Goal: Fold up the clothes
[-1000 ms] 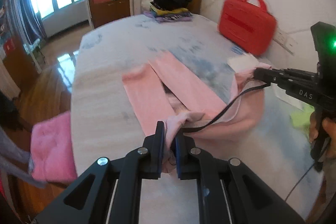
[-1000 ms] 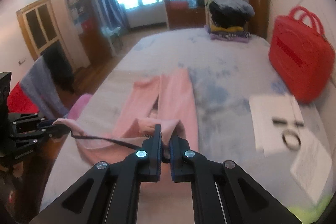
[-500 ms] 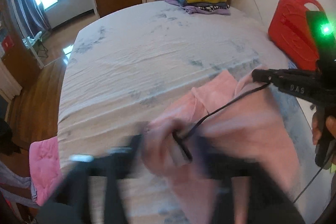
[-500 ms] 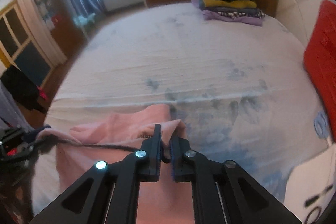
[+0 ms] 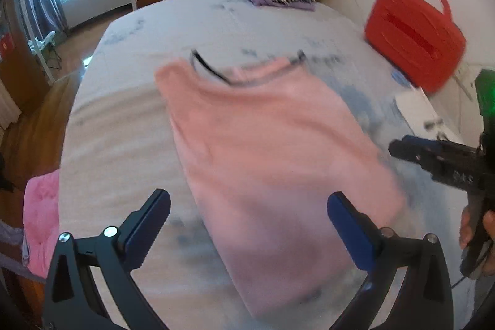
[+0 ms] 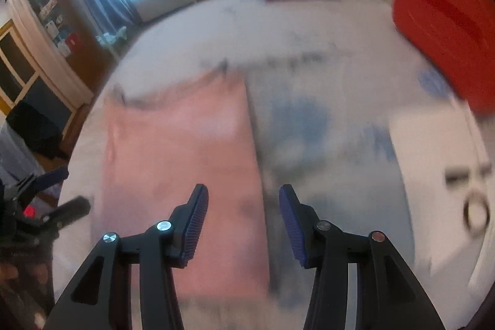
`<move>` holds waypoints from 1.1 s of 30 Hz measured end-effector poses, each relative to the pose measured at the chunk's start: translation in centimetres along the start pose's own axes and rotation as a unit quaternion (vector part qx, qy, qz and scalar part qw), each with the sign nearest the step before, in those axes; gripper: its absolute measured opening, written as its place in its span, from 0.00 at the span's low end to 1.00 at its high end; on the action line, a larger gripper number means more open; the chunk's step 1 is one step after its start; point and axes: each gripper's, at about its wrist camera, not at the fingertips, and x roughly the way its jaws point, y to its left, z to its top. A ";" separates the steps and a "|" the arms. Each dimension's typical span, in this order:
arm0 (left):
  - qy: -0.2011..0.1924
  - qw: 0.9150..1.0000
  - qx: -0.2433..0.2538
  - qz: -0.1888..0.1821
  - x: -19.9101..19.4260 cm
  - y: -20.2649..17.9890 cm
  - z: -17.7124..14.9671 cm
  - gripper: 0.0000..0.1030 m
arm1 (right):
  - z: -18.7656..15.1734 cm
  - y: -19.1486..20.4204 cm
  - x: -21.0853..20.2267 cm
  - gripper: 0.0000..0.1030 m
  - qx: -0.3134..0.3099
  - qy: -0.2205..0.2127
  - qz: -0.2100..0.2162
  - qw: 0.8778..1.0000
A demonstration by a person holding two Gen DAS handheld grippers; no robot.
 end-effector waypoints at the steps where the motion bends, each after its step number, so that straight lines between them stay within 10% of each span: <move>1: 0.002 1.000 0.006 0.002 0.0 -0.4 -0.7 1.00 | -1.5 -0.2 -0.5 0.46 0.003 0.003 0.005 1.000; 5: 0.018 1.000 0.025 -0.003 0.6 -1.5 -3.3 0.92 | -4.8 0.0 -0.9 0.46 -0.002 0.016 -0.007 1.000; 7: 0.034 0.999 0.022 -0.017 1.1 -1.4 -3.9 0.58 | -5.6 0.3 -0.5 0.46 -0.001 0.020 -0.008 1.000; 9: 0.039 0.999 0.034 -0.018 1.4 -1.3 -4.5 0.49 | -6.2 1.0 0.2 0.41 -0.018 0.025 -0.024 0.999; 11: 0.037 0.998 0.051 -0.023 1.4 -1.1 -4.9 0.49 | -6.3 1.6 0.6 0.23 -0.030 0.026 -0.059 0.997; 22: 0.041 0.992 0.085 -0.084 -3.1 4.3 -5.0 0.52 | -10.1 4.7 -6.6 0.23 0.145 -0.032 -0.067 0.987; 26: 0.024 0.990 0.114 -0.076 -4.3 5.3 -4.1 0.72 | -12.1 7.3 -7.9 0.25 0.175 -0.052 -0.065 0.981; 33: -0.026 0.983 0.160 -0.087 -1.5 6.8 1.9 0.73 | -13.5 10.6 -6.0 0.26 0.245 -0.076 -0.057 0.965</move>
